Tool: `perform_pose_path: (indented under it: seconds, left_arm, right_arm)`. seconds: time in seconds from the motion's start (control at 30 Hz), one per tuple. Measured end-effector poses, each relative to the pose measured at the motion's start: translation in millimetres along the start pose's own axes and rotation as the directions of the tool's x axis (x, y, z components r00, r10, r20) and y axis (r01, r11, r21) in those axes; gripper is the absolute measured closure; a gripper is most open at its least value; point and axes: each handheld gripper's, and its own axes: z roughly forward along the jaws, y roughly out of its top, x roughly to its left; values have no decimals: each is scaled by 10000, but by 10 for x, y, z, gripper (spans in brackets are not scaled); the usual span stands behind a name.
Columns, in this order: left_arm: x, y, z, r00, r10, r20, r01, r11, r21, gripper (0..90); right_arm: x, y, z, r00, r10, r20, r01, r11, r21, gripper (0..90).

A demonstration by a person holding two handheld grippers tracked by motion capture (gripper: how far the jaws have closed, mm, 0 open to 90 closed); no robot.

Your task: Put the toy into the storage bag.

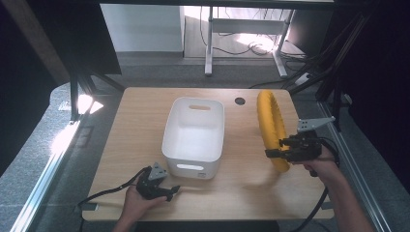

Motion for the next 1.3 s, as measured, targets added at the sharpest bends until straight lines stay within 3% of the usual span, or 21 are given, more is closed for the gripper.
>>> perform_pose_path:
  seconds: [0.77, 1.3]
  left_arm:
    - [3, -2, 6, 10000, 64, -12, -64, 10000, 58, 199]
    - [2, 1, -5, 10000, 20, -53, -20, 10000, 8, 199]
  right_arm:
    - [18, 116, 3, 9998, -90, -152, 82, 9984, -567, 512]
    - [69, 289, 92, 9966, -414, -707, 315, 9903, -1350, 511]
